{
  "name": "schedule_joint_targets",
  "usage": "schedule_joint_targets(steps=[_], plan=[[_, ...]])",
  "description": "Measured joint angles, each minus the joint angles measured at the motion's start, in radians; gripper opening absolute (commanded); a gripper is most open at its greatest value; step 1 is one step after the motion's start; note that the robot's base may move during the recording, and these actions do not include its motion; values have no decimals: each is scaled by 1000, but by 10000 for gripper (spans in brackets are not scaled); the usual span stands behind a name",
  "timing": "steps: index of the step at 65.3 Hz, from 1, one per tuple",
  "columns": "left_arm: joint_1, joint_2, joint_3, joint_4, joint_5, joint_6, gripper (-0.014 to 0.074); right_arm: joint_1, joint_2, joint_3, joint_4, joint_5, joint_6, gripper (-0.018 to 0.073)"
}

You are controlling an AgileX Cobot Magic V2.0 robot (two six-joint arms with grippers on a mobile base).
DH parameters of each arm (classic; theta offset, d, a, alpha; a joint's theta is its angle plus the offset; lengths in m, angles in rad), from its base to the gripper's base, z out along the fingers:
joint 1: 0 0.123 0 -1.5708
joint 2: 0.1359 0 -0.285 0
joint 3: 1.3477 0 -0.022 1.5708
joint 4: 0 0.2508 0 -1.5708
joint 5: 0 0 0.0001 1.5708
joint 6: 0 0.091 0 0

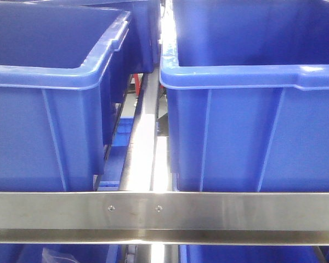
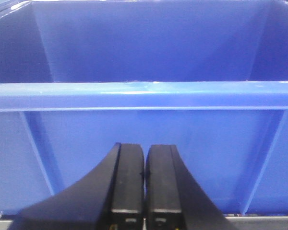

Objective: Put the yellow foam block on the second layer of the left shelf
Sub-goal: 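Withdraw the open right gripper up out of the bin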

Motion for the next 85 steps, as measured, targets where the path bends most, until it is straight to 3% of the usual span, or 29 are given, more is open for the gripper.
schedule_joint_targets(steps=[17, 47, 70, 85], plan=[[0, 0, 0, 0, 0, 0, 136, 0, -249, 153, 0, -36, 0, 55], [0, 0, 0, 0, 0, 0, 136, -11, -285, 197, 0, -50, 0, 55], [0, 0, 0, 0, 0, 0, 136, -237, -572, 398, 0, -76, 0, 55], [0, 0, 0, 0, -2, 0, 136, -278, -703, 534, 0, -92, 0, 55]])
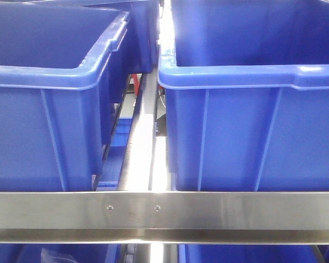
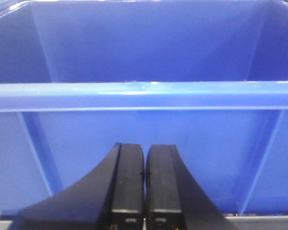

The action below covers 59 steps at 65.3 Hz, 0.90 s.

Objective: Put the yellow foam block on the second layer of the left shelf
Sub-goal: 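Withdraw the open right gripper up out of the bin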

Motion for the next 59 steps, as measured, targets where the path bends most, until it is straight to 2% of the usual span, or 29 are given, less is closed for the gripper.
schedule_joint_targets(steps=[10, 59], plan=[[0, 0, 0, 0, 0, 0, 136, 0, -2, 45, 0, 5, 0, 55], [0, 0, 0, 0, 0, 0, 137, 0, -2, 47, 0, 5, 0, 55]])
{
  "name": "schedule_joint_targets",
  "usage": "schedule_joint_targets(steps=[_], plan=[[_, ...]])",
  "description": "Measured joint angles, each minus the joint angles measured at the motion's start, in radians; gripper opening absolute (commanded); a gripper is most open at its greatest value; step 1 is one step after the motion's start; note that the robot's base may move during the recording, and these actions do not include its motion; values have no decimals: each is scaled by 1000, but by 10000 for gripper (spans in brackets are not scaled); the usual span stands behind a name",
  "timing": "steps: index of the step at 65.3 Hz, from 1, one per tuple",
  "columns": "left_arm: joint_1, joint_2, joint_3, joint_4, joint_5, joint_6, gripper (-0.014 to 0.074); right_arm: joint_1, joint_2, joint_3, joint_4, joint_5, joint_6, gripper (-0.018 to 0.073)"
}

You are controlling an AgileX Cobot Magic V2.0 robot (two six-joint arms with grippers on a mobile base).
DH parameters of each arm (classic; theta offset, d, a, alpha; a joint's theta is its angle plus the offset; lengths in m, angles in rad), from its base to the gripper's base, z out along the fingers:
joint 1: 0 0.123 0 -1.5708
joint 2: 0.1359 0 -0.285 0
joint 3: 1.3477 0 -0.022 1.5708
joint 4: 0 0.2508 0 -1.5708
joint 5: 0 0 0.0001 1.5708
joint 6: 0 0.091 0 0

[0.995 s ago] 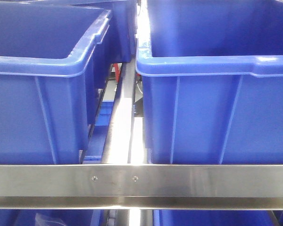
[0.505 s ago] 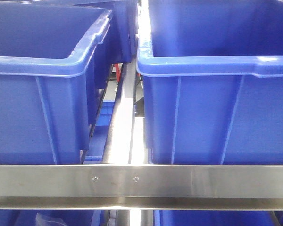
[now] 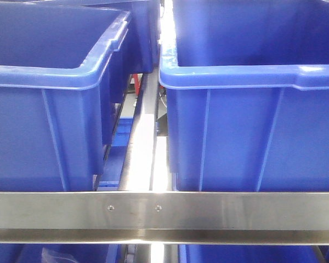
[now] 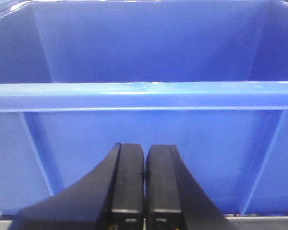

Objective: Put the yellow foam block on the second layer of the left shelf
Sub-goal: 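Withdraw the open right gripper up out of the bin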

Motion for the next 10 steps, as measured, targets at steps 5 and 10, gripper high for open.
schedule_joint_targets(steps=[5, 10], plan=[[0, 0, 0, 0, 0, 0, 136, 0, 0, 0, 0, 0, 0, 55], [0, 0, 0, 0, 0, 0, 136, 0, 0, 0, 0, 0, 0, 55]])
